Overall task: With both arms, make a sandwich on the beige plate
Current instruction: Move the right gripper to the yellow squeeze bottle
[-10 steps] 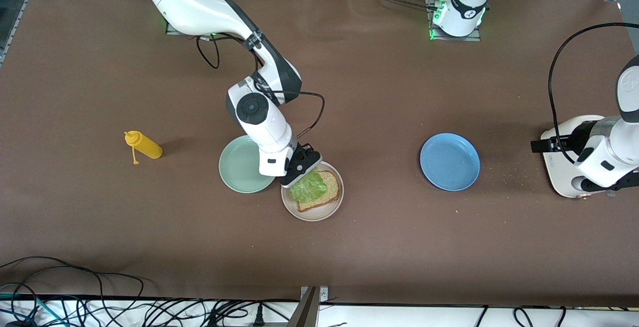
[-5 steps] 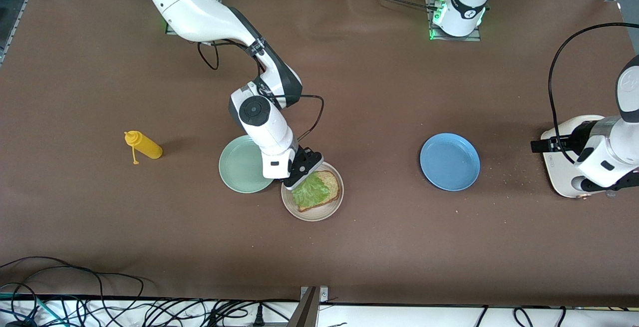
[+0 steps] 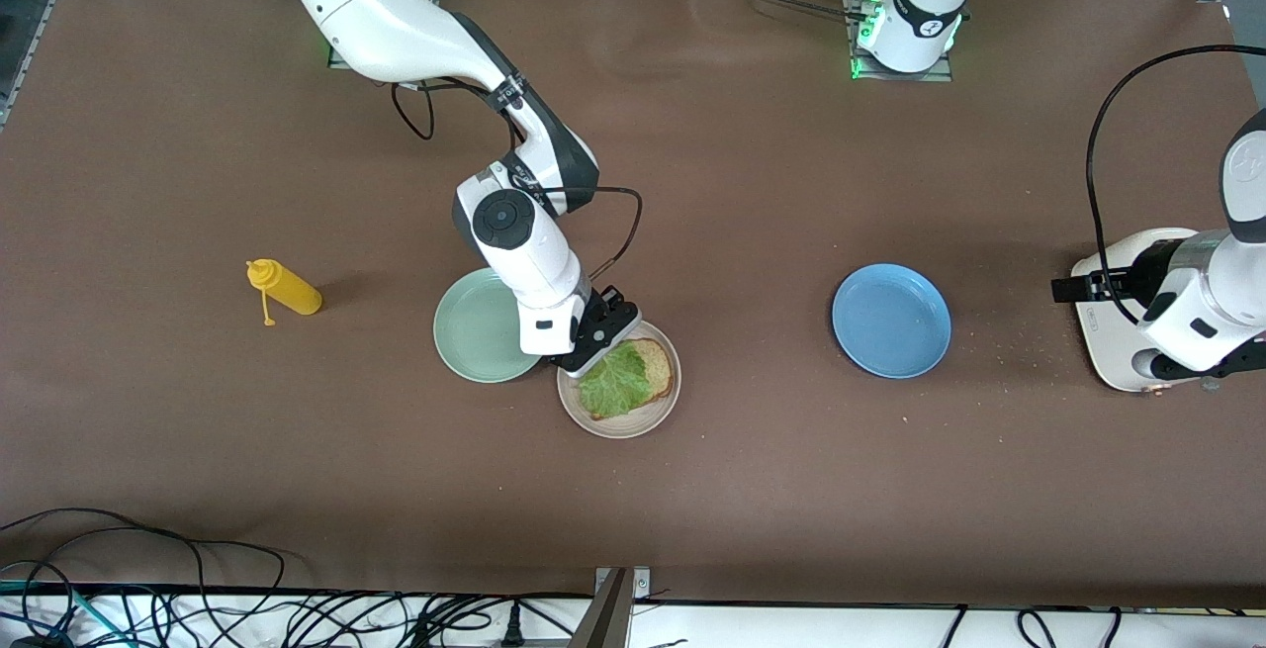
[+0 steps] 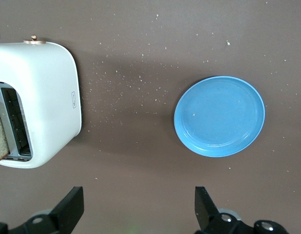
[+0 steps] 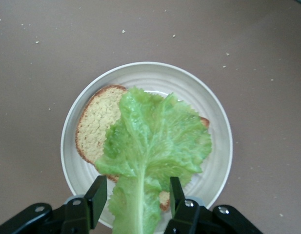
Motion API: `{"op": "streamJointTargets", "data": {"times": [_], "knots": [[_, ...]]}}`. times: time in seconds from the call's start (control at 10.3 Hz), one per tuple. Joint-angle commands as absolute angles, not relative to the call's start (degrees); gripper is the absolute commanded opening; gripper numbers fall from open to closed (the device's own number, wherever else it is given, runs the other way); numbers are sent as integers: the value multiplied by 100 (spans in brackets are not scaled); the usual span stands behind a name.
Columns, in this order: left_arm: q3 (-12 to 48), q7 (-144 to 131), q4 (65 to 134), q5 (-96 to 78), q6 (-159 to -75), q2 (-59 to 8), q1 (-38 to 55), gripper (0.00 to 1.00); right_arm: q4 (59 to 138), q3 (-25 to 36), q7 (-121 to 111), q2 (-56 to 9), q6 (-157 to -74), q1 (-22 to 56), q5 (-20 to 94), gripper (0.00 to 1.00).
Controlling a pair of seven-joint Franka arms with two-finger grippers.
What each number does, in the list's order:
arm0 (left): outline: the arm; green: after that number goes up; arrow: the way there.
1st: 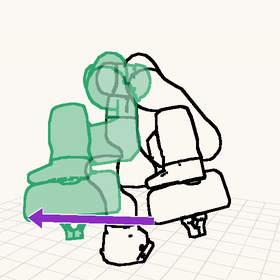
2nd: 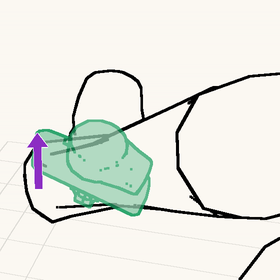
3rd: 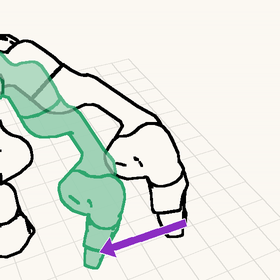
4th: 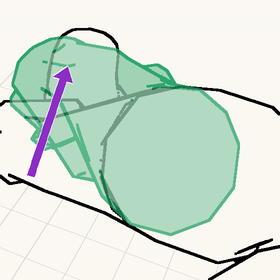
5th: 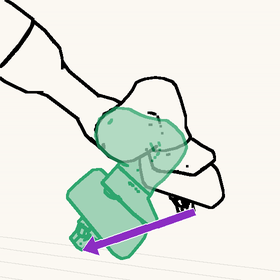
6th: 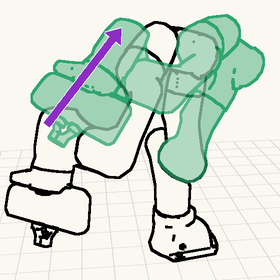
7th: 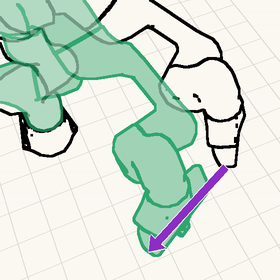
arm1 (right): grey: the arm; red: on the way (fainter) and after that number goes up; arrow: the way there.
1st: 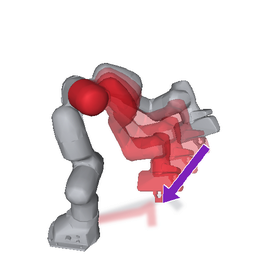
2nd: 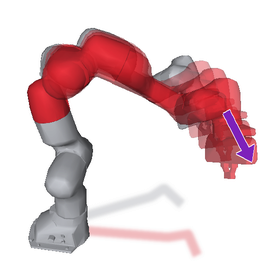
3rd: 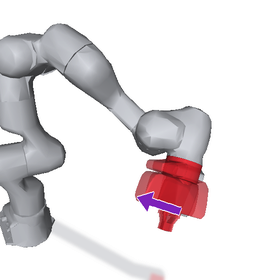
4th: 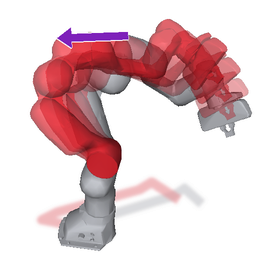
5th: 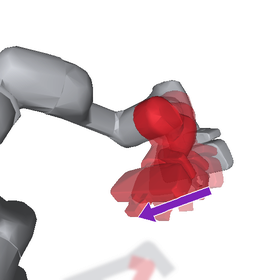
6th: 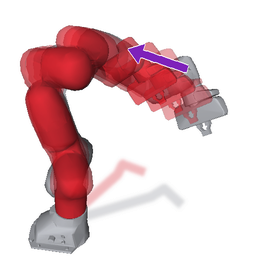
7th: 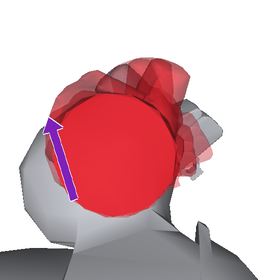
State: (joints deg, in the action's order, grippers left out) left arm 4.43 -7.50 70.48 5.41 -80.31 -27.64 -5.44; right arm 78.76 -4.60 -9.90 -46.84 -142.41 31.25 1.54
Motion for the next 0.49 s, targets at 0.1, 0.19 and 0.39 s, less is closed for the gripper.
{"op": "streamJointTargets", "data": {"times": [0.1,0.19,0.39], "knots": [[466,-694,7093,712,-7980,-2689,-545,100,7796,-440,-818,-3827,-12461,2551,622,73],[466,-686,7084,712,-7980,-2689,-536,100,7796,-413,-791,-3519,-11758,2201,659,77],[466,-694,7084,703,-7980,-2689,-536,100,7787,-387,-782,-2964,-10491,1411,677,94]]}}
